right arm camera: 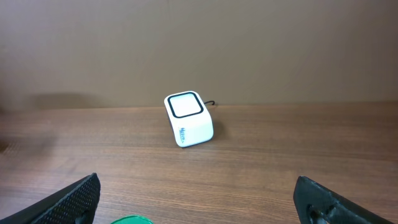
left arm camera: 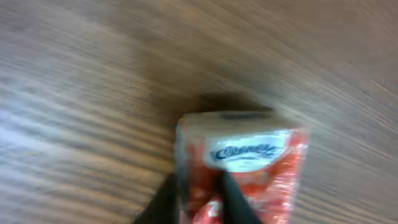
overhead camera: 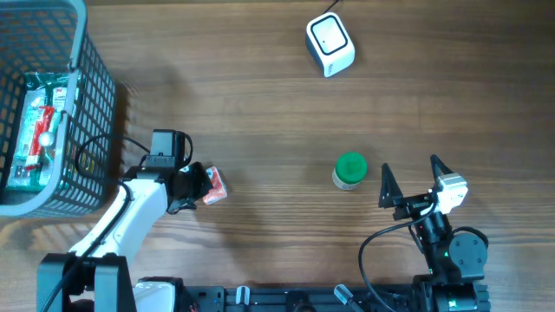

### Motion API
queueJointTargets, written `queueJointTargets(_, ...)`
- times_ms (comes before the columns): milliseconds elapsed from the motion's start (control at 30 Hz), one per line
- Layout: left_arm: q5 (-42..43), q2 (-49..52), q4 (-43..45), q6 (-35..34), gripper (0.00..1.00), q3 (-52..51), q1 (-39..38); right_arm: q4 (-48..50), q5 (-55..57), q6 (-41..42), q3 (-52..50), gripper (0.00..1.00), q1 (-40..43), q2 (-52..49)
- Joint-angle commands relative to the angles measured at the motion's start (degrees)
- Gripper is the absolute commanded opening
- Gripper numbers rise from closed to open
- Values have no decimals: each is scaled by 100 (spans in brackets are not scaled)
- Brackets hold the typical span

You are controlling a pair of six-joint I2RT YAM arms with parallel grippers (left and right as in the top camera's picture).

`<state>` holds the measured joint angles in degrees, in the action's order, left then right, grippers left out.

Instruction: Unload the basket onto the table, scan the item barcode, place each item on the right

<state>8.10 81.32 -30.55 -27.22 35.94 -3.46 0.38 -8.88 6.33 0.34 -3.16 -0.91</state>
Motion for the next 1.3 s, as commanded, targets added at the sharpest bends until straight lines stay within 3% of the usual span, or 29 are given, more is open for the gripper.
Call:
queueJointTargets(0,153,120,-26,-4,4,-199,4,20,44,-28,-4,100,17,11)
queueJointTargets(167,155,74,-127,2,4,-68,4,17,44,-33,-4,100,17,11)
queueJointTargets(400,-50,-247,-1270,157,4,1071,-136,20,44,-31,-4,100,17,11)
queueJointTargets(533,-678,-269,-1910,153,4,1768,-623,17,44,-33,-4,100,17,11)
queueJointTargets(700,-1200,-267,-2013,109,4,1910,-1342,20,44,-31,-4,100,17,11)
queueJointTargets(833,-1320,-264,-2011,-498,4,1910,-1596,20,44,-31,-4,100,17,11)
queueJointTargets(1033,-2225,-262,-2059,-1117,4,1910,-1399,20,44,-31,-4,100,17,11)
queueJointTargets(1267,-2271,-262,-2068,-1274,4,1823,-654,20,44,-31,-4,100,17,11)
